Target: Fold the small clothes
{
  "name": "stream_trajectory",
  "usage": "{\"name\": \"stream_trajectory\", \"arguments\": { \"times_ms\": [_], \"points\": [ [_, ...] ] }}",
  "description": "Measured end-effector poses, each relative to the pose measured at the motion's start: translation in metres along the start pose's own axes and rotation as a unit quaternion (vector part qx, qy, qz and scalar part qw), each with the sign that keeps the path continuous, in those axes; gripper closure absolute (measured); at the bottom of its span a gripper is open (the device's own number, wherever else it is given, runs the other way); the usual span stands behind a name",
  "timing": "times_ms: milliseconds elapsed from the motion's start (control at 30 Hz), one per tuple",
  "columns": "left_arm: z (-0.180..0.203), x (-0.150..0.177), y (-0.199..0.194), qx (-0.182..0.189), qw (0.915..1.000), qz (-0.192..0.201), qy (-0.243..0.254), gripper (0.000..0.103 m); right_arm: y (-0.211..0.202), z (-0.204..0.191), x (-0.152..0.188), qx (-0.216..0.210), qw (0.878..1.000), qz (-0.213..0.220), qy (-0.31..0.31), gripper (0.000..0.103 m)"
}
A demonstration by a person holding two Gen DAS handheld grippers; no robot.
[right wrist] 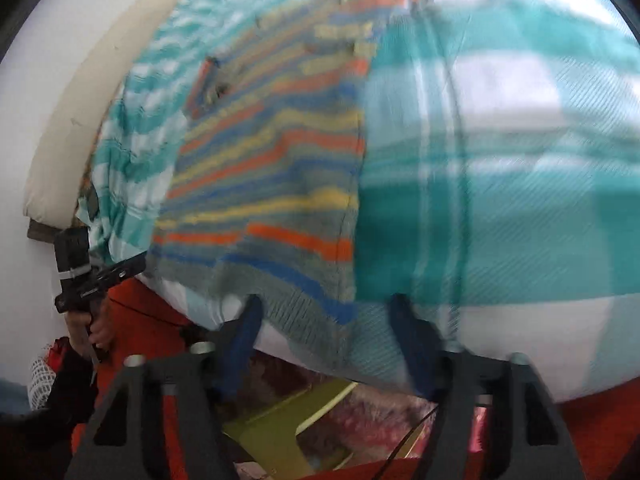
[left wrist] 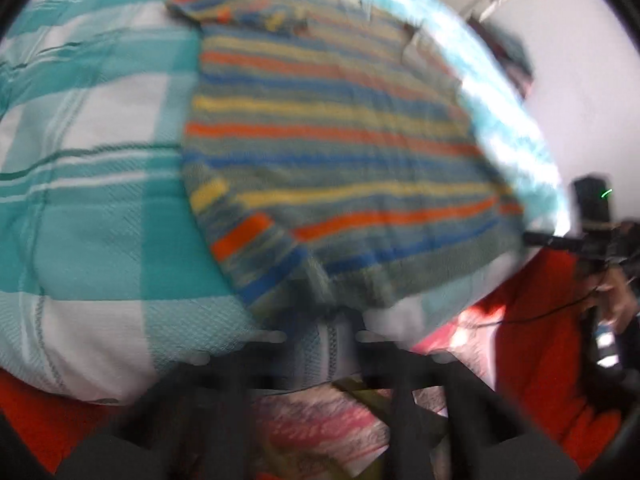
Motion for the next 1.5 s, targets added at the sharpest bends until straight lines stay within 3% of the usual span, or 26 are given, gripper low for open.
{"name": "stream_trajectory", "arguments": {
  "times_ms": [33, 100, 167, 233, 433, 667, 733, 767, 800, 833, 933, 1000, 1067, 1133, 1167, 1200, 1367, 1500],
  "points": [
    [0.001, 0.001, -0.001, -0.003, 1.0000, 0.004, -0.003, 0.100, 0.004, -0.006, 0.002, 0.004, 1.000, -0.006, -0.015, 0.098],
    [-0.001, 0.004, -0.016, 0.008, 0.9997, 0.021, -0.009, 0.100, -0.003, -0.019, 0.003, 0.014, 1.000, 0.001, -0.028, 0.098],
    [-0.009, 0.010, -0.039, 0.015, 0.9989, 0.039, -0.020, 0.100, -0.019, -0.024, 0.002, -0.003, 0.999, 0.015, -0.028, 0.098],
    [-0.022, 0.015, -0.045, 0.014, 0.9985, 0.036, -0.040, 0.100, -0.030, -0.025, 0.004, 0.000, 0.999, 0.020, -0.029, 0.098],
    [-0.026, 0.028, -0.019, -0.048, 0.9985, -0.010, -0.024, 0.101, 0.005, 0.001, 0.008, 0.066, 0.997, -0.033, 0.010, 0.098],
    [-0.024, 0.032, -0.018, -0.090, 0.9950, -0.025, -0.035, 0.097, 0.012, -0.009, 0.007, 0.091, 0.995, -0.032, 0.005, 0.098],
    [-0.032, 0.035, -0.030, -0.066, 0.9960, -0.003, -0.060, 0.083, 0.012, -0.014, 0.008, 0.095, 0.995, -0.026, 0.005, 0.098],
    [-0.038, 0.036, -0.041, -0.044, 0.9956, 0.021, -0.081, 0.068, 0.011, -0.016, 0.007, 0.095, 0.995, -0.022, 0.003, 0.097],
    [-0.042, 0.036, -0.048, -0.029, 0.9946, 0.038, -0.093, 0.060, 0.010, -0.016, 0.007, 0.094, 0.995, -0.017, 0.000, 0.097],
    [-0.046, 0.036, -0.052, -0.018, 0.9936, 0.050, -0.100, 0.060, 0.006, -0.012, 0.009, 0.094, 0.996, -0.013, -0.001, 0.097],
    [-0.045, 0.031, -0.049, -0.006, 0.9933, 0.050, -0.104, 0.061, 0.003, -0.008, 0.009, 0.087, 0.996, -0.008, 0.005, 0.097],
    [-0.038, 0.026, -0.041, -0.002, 0.9945, 0.046, -0.093, 0.071, 0.004, -0.007, 0.008, 0.082, 0.997, -0.006, 0.011, 0.097],
    [-0.031, 0.022, -0.031, 0.024, 0.9946, 0.041, -0.093, 0.073, -0.001, -0.005, 0.010, 0.080, 0.997, -0.001, 0.011, 0.097],
    [-0.029, 0.023, -0.023, 0.031, 0.9948, 0.030, -0.092, 0.084, -0.006, -0.005, 0.011, 0.078, 0.997, 0.006, 0.010, 0.094],
    [-0.027, 0.023, -0.014, 0.021, 0.9955, 0.020, -0.090, 0.096, -0.007, -0.005, 0.012, 0.078, 0.997, 0.008, 0.010, 0.093],
    [-0.023, 0.022, -0.009, 0.008, 0.9959, 0.016, -0.089, 0.098, -0.006, -0.005, 0.012, 0.077, 0.997, 0.007, 0.011, 0.093],
    [-0.007, 0.022, -0.022, -0.060, 0.9961, 0.021, -0.061, 0.100, 0.006, -0.010, 0.007, 0.088, 0.996, -0.011, -0.012, 0.096],
    [-0.012, 0.026, -0.020, -0.114, 0.9918, 0.000, -0.058, 0.100, 0.006, -0.006, 0.010, 0.110, 0.994, -0.024, -0.011, 0.098]
  ]
}}
Point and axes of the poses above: each gripper's, at about its wrist camera, not at the fingertips, and y roughly the way its jaws point, z to its right, x to its underside, the point moved 3 cm from there along y, roughly the way its jaws point, and after that the axes turned 2 degrees about -z, right-handed, at the moved point
